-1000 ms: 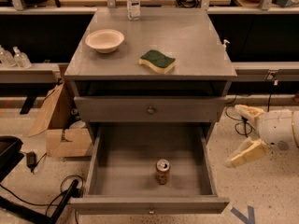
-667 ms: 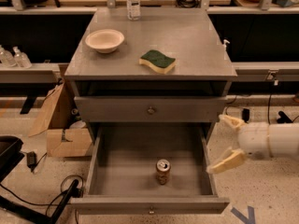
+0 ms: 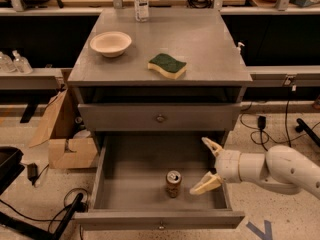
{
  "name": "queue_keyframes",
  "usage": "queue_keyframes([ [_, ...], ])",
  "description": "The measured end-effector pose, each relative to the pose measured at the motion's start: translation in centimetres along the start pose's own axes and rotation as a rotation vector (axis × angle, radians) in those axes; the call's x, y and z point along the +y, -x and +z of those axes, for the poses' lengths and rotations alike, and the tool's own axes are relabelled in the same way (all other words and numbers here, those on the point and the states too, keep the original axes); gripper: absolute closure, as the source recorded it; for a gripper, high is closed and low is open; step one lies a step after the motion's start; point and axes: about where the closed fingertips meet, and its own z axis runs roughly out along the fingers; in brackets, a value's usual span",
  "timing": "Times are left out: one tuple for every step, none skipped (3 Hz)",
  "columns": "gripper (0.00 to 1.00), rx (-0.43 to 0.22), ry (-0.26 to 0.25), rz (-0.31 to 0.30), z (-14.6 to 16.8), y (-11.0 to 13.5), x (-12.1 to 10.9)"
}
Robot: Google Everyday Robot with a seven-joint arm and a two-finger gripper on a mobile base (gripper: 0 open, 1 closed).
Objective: Pick orange can from middle drawer and place on counter
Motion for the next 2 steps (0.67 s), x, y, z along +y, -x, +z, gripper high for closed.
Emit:
queue_keyframes([
  [0.00, -0.006, 0.029, 0.007, 4.3, -2.8, 0.4],
  [0.00, -0.028, 0.056, 0.043, 8.0, -5.1, 0.9],
])
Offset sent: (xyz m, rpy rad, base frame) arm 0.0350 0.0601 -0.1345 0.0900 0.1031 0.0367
